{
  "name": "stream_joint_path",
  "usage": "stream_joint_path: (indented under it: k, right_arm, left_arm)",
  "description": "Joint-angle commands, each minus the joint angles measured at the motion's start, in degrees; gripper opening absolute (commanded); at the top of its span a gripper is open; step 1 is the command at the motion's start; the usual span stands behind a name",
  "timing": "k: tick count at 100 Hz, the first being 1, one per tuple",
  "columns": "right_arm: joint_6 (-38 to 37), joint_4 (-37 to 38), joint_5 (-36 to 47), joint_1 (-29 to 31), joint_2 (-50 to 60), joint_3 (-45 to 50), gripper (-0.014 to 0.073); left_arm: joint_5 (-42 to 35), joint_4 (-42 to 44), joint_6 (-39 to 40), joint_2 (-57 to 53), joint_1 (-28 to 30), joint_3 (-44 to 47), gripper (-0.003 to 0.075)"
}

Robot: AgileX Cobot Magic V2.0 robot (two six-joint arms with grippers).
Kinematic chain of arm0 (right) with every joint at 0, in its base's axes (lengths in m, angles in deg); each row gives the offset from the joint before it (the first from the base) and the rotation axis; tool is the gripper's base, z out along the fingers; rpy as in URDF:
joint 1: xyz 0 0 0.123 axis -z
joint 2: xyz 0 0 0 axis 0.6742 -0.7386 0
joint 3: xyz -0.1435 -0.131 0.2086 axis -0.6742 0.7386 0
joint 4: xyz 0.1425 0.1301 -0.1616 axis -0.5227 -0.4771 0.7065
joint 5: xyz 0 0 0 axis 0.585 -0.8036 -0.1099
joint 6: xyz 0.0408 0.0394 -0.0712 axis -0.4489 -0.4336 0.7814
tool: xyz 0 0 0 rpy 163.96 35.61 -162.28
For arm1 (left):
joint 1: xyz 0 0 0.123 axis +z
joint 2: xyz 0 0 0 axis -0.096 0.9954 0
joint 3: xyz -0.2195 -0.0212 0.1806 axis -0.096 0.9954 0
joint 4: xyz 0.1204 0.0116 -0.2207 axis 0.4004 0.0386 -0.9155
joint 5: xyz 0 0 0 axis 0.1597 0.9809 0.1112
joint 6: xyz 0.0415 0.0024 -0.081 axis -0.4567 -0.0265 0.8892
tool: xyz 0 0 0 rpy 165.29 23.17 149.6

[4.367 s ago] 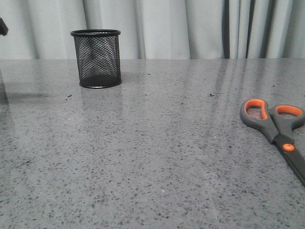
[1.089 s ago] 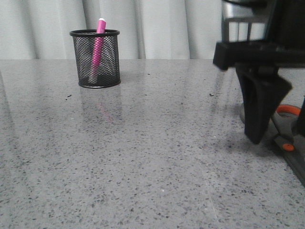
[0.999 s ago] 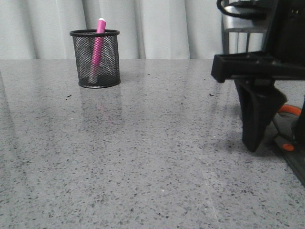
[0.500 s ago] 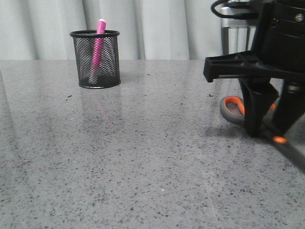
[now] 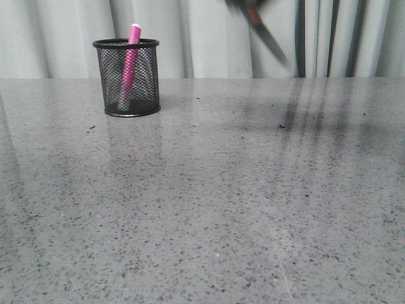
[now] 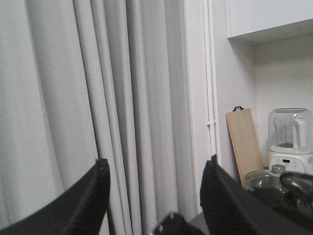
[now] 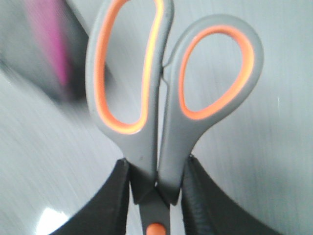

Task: Put pen and scissors into bin
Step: 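Lift the scissors handles-up and lower them into the mesh cup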

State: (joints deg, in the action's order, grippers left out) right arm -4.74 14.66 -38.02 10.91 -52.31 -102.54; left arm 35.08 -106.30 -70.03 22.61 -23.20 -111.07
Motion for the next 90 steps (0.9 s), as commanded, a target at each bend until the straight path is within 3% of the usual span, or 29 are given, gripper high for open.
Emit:
stream_joint_path:
  k: [1,13,31,70,90]
  right_arm:
    - [3.56,0.50,9.18,-0.27,0.31,-10.33,-0.0071]
    - [3.66,-0.10,19.72,-0.27,-3.69,-15.99,-0.0072]
    - [3.66,-6.55,33.70,-0.64,-9.55,-16.01,-0.0076]
    - [3.70,-5.27,44.54,-4.50,-20.93,-16.01,-0.0076]
    - [3.70,0.87,43.49,-4.50,-23.06,-15.91,-0.0076]
  left_arm:
    - [-0.10,-2.09,0.52,-1.19,-0.49,-1.51,0.0375]
    - [-0.14,-2.09,0.52,-1.32,-0.49,-1.51,0.0375]
    - [-0.03,0.03,0.52,-1.71,-0.49,-1.51,0.0375]
    - [0.88,4.38,0.52,-3.49,-0.49,-1.25,0.0375]
    - [0.78,4.38,0.52,-5.39,-0.49,1.94,0.0375]
